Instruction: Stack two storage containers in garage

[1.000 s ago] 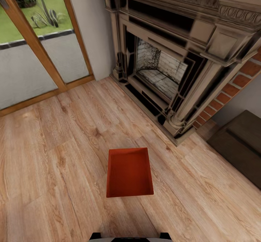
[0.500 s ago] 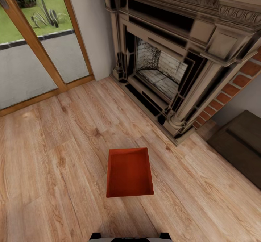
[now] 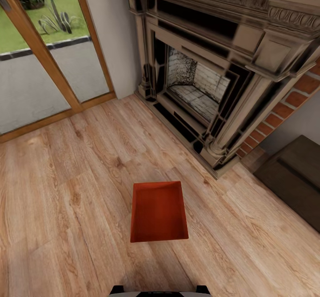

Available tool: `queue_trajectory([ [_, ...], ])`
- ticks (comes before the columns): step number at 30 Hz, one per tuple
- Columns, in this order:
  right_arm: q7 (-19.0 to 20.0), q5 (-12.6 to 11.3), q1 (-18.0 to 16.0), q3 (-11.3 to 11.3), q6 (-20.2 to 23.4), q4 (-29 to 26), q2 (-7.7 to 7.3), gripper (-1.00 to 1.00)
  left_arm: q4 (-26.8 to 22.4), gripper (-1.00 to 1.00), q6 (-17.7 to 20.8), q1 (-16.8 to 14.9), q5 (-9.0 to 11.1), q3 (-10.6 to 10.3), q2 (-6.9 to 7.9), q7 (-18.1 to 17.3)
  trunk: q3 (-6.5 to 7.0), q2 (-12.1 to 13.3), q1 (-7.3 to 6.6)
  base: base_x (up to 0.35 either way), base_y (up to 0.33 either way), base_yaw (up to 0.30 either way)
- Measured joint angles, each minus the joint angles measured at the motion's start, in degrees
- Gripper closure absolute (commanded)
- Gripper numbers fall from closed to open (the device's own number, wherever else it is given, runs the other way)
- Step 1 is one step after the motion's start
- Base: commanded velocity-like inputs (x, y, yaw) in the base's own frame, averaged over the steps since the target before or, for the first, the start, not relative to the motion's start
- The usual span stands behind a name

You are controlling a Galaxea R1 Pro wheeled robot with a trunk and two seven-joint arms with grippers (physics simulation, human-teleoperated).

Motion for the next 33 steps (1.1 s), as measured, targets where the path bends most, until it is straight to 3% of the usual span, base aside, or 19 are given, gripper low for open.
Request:
queue_trajectory([
  [6, -2.36, -0.14, -0.26, -0.25, 7.30, -10.50, -2.94, -1.00, -6.82, -1.00, 3.19, -0.04, 0.02, 0.27, 4.05, 0.06, 0.00, 0.00, 0.00, 0.000, 0.000, 0.000],
  [22, -1.92, -0.35, -0.26, -0.24, 7.84, -11.99, -2.70, -1.00, -8.14, -1.00, 4.73, -0.03, 0.34, 0.40, 3.93, 0.07, 0.00, 0.00, 0.00, 0.000, 0.000, 0.000],
  [26, -2.16, -0.44, -0.26, -0.20, 7.75, -11.99, -2.56, -1.00, -8.22, -1.00, 7.26, -0.07, 0.25, 0.39, 3.91, 0.07, 0.00, 0.00, 0.00, 0.000, 0.000, 0.006],
  [33, -2.23, -0.50, -0.27, -0.26, 7.91, -11.98, -2.53, -1.00, -8.34, -1.00, 8.44, -0.12, 0.21, 0.39, 3.84, 0.07, 0.00, 0.00, 0.00, 0.000, 0.000, 0.174],
])
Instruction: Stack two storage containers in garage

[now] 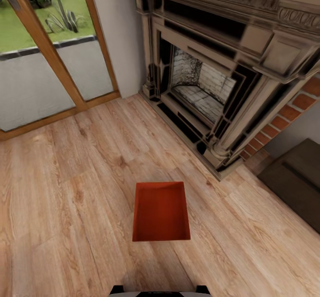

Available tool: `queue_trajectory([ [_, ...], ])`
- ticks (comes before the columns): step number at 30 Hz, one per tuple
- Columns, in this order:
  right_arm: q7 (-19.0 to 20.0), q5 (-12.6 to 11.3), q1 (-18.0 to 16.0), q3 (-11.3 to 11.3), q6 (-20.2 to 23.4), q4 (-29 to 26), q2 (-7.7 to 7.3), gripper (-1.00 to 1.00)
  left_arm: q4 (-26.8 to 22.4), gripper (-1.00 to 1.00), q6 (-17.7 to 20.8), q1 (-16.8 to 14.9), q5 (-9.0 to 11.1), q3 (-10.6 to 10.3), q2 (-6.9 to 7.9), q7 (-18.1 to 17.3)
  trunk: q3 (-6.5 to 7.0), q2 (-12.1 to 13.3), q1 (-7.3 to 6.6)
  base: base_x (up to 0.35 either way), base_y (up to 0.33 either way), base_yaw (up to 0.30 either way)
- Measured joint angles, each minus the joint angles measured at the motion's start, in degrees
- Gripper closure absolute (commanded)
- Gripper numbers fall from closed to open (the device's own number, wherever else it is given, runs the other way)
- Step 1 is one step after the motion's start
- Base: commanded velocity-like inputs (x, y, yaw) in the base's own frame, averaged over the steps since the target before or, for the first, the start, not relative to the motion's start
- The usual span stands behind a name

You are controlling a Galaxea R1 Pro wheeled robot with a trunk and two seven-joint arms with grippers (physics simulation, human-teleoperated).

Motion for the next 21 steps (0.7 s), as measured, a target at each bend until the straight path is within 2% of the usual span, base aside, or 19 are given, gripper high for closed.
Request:
queue_trajectory([
  [7, 0.21, -0.01, 0.01, 0.05, 0.04, -0.01, 0.00, -1.00, 0.00, -1.00, 0.08, -0.01, 0.00, 0.00, 0.00, 0.00, 0.00, 0.00, 0.00, 0.000, 0.000, 0.182],
  [21, 0.26, -0.02, 0.01, 0.06, 0.02, -0.01, 0.07, -1.00, 0.00, -1.00, 0.06, -0.02, 0.00, 0.00, -0.02, 0.00, 0.00, 0.00, 0.00, 0.000, 0.000, 0.015],
])
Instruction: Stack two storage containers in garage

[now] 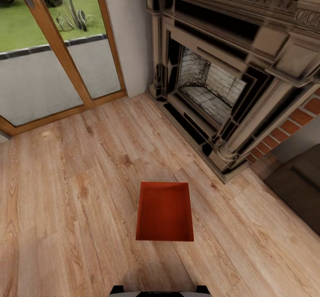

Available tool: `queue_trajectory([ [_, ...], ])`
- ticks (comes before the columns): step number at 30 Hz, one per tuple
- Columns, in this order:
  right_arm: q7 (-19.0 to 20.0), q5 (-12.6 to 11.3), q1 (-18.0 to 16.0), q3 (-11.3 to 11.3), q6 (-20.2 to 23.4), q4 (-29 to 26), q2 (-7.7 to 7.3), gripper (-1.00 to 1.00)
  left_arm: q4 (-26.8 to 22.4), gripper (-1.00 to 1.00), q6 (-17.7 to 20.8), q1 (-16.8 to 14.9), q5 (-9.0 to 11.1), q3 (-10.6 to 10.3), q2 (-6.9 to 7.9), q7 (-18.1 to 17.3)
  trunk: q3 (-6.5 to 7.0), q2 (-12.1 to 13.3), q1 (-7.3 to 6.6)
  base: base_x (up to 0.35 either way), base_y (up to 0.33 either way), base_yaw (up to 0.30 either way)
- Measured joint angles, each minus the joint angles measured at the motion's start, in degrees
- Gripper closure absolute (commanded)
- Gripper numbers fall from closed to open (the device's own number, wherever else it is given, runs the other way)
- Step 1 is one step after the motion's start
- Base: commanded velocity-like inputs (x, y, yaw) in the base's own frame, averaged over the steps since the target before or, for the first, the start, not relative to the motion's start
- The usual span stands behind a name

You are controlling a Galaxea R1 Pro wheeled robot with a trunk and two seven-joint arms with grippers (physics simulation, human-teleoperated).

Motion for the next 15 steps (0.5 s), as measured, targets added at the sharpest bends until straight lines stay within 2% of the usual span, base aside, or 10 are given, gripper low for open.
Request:
queue_trajectory([
  [15, -0.28, 0.00, 0.00, -0.07, 0.11, 0.00, 0.02, -1.00, -0.54, -1.00, 0.00, 0.00, -0.15, 0.00, 0.08, 0.00, 0.00, 0.00, 0.00, 0.000, 0.000, 0.000],
])
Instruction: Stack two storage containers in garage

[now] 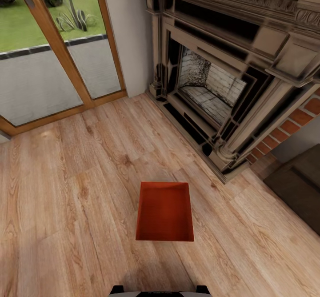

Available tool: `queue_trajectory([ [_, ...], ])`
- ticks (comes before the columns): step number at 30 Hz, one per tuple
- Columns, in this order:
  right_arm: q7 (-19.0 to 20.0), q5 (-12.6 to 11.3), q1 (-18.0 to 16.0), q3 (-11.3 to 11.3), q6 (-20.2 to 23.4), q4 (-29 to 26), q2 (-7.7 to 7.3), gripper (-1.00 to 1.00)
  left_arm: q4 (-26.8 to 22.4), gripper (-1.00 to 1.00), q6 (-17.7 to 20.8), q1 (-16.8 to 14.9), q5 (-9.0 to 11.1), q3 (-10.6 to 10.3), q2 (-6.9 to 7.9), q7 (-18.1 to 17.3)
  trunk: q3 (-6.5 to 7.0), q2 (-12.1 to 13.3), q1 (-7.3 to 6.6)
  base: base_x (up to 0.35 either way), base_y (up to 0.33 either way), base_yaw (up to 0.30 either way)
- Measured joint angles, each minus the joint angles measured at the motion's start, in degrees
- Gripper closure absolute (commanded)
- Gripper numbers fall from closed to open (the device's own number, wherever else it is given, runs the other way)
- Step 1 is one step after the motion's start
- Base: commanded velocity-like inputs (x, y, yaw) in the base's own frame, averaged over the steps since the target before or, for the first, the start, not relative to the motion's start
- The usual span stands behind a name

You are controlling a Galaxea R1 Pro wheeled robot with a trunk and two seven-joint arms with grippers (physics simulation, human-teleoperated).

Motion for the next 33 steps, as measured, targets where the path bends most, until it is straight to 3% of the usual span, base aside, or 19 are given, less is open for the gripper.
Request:
queue_trajectory([
  [10, -0.08, 0.11, 0.00, -0.06, -0.20, 0.00, -0.03, -1.00, -3.37, -1.00, 0.55, -0.20, -0.01, -0.05, 0.06, 0.12, 0.00, 0.00, 0.00, 0.000, 0.000, 0.000],
  [16, -0.95, -0.50, -0.81, -1.26, -0.20, -2.73, -0.81, -1.00, -4.31, -1.00, 5.51, -0.58, -0.01, 0.00, 0.18, 2.65, 0.00, 0.00, 0.00, 0.000, 0.000, 0.000],
  [17, -1.58, -0.58, -1.82, -1.49, -0.20, -3.59, -0.87, -1.00, -4.40, -1.00, 6.51, -0.73, 0.00, 0.01, 0.15, 3.54, 0.01, 0.00, 0.00, 0.000, 0.000, 0.000],
  [21, -7.51, -1.13, -14.37, -2.01, -0.29, -3.34, -0.73, -1.00, -4.35, -1.00, 10.37, -8.21, 0.17, 0.11, -0.11, 6.64, 0.01, 0.00, 0.00, 0.000, 0.000, 0.000],
  [23, -8.62, -1.10, -18.07, -1.95, -0.22, -2.33, -0.47, -1.00, -4.63, -1.00, 11.44, -9.92, 0.19, 0.13, -0.69, 8.42, 0.01, 0.00, 0.01, 0.000, 0.000, 0.000],
  [26, -10.02, -1.19, -21.79, -1.99, -0.14, -0.81, -0.18, -1.00, -4.76, -1.00, 12.15, -12.28, 0.20, 0.12, -2.64, 11.77, 0.01, 0.00, 0.00, 0.000, 0.000, 0.000],
  [27, -12.36, -1.25, -25.44, -1.93, -0.16, 0.90, 1.85, -1.00, -4.78, -1.00, 12.55, -15.42, 0.04, 0.17, -6.14, 18.66, 0.01, 0.01, 0.00, 0.000, 0.000, 0.000],
  [28, -12.60, -1.23, -26.25, -1.97, -0.15, 1.04, 2.48, -1.00, -4.82, -1.00, 12.58, -16.83, 0.28, 0.04, -10.69, 19.30, 0.01, 0.00, 0.00, 0.000, 0.000, 0.000],
  [30, -12.85, -1.28, -26.72, -1.97, -0.05, 1.24, 4.78, -1.00, -4.84, -1.00, 12.60, -17.89, 0.23, 0.04, -13.14, 20.47, 0.01, 0.00, 0.00, 0.000, 0.000, 0.000],
  [31, -12.86, -1.27, -26.73, -2.01, -0.05, 1.25, 4.84, -1.00, -4.85, -1.00, 12.62, -17.89, 0.16, 0.06, -13.20, 20.49, 0.00, 0.00, 0.00, 0.000, 0.000, 0.000],
  [32, -12.95, -0.89, -26.99, -1.88, -0.24, 1.82, 8.17, -1.00, -4.05, -1.00, 11.97, -18.53, 0.14, -0.10, -15.44, 20.93, 0.00, 0.01, 0.00, 0.000, 0.000, 0.000],
  [33, -12.87, -0.91, -27.00, -1.62, -0.33, 2.14, 10.81, -1.00, -3.58, -1.00, 11.63, -18.61, -0.01, -0.19, -15.79, 20.97, 0.00, 0.00, 0.00, 0.000, 0.000, 0.000],
])
